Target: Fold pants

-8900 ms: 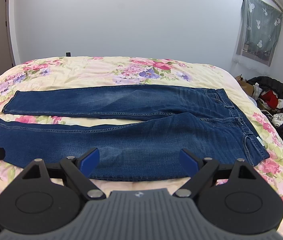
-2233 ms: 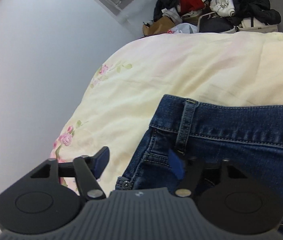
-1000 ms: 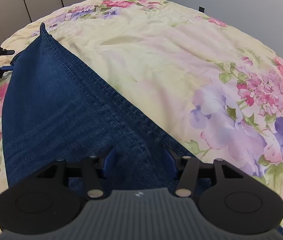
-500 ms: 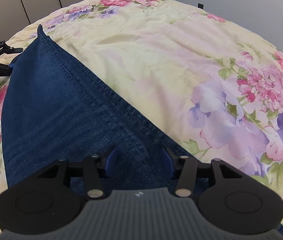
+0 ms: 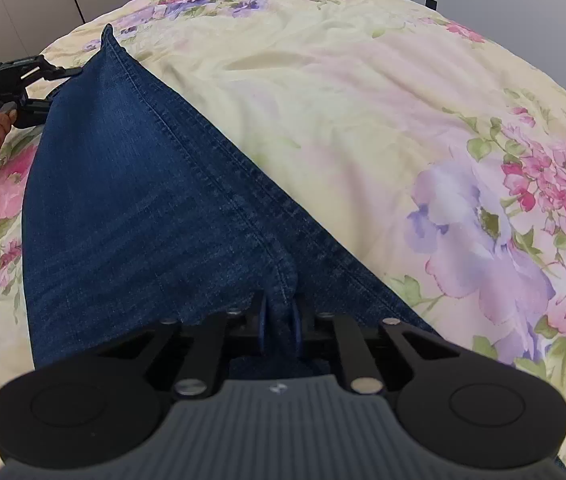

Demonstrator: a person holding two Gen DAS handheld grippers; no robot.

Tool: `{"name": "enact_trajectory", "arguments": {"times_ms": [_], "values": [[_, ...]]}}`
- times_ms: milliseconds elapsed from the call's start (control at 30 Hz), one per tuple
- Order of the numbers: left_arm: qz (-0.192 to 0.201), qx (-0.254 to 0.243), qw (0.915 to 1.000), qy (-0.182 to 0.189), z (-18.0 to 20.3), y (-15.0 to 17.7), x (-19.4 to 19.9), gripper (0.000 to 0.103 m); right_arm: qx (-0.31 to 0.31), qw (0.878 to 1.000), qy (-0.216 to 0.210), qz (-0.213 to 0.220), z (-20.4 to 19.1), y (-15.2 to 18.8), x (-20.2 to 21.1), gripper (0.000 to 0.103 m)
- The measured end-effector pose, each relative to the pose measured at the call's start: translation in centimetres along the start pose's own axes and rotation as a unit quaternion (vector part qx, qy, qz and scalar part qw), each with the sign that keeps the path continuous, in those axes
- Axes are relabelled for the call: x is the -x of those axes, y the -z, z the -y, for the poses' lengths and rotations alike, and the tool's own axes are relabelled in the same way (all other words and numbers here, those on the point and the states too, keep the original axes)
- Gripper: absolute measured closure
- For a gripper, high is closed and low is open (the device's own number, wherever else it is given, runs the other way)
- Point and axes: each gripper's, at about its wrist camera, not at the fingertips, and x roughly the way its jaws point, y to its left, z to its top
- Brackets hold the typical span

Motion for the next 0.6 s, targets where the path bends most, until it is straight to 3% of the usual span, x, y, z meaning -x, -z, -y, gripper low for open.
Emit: {"name": "enact_trajectory", "arguments": {"times_ms": [200, 333, 500, 600], "values": [[0.044, 0.003, 0.9983, 0.037, 0.8, 0.5, 1.8, 0.094, 0.001, 1.0, -0.004, 0.02, 0.3, 0.0, 1.0, 0.101], [0.07, -0.021, 0.9962, 0.046, 1.8, 0.5, 3.7, 0.094, -0.001, 0.999, 0.008, 0.048, 0.8, -0.5, 1.8, 0.101], [0.103, -0.044, 0.9936, 0.014, 1.5, 0.3, 4.7, 0.094, -0.001, 0.997, 0.039, 0.068, 1.2, -1.2, 1.5, 0.101], [0.103, -0.024, 0.9944, -0.006, 0.0, -0.1, 4.5, 0.094, 0.005, 0.998, 0.06, 0.035, 1.1, -1.3, -0.6, 0.1]]}}
